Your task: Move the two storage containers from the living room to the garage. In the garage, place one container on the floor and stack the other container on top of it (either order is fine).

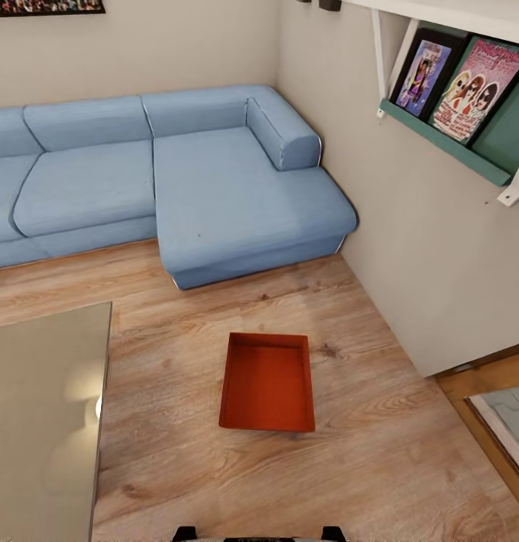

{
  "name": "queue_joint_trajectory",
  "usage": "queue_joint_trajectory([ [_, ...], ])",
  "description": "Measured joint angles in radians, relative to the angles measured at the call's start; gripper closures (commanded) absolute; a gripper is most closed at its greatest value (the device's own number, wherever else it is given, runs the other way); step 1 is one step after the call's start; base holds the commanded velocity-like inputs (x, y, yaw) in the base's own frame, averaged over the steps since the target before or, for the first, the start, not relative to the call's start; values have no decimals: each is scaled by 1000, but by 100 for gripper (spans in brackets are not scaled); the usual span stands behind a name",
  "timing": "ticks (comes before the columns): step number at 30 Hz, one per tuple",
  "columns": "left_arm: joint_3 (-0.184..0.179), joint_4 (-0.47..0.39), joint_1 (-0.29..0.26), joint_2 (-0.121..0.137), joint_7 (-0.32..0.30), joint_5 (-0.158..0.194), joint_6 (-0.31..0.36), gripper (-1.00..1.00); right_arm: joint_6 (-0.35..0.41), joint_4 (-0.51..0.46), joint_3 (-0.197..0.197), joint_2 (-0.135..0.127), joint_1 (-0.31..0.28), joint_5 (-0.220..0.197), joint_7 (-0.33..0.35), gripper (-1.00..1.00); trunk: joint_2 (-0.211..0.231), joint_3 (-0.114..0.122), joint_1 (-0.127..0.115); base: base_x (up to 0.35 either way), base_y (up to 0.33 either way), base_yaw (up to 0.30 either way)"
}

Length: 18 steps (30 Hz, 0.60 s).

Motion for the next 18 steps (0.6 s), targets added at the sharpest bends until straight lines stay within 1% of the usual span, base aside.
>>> queue_joint_trajectory([
  [4,0,0,0,0,0,1,0,-100,-1,0,0,0,0,0,0,-100,0,-3,0,0,0,0],
  [16,0,1,0,-1,-2,-2,0,-100,-2,0,1,2,0,1,2,-100,0,-4,0,1,0,0],
  [18,0,1,0,-1,-4,-1,0,-100,-3,0,1,2,0,1,3,-100,0,-4,0,136,-89,0],
])
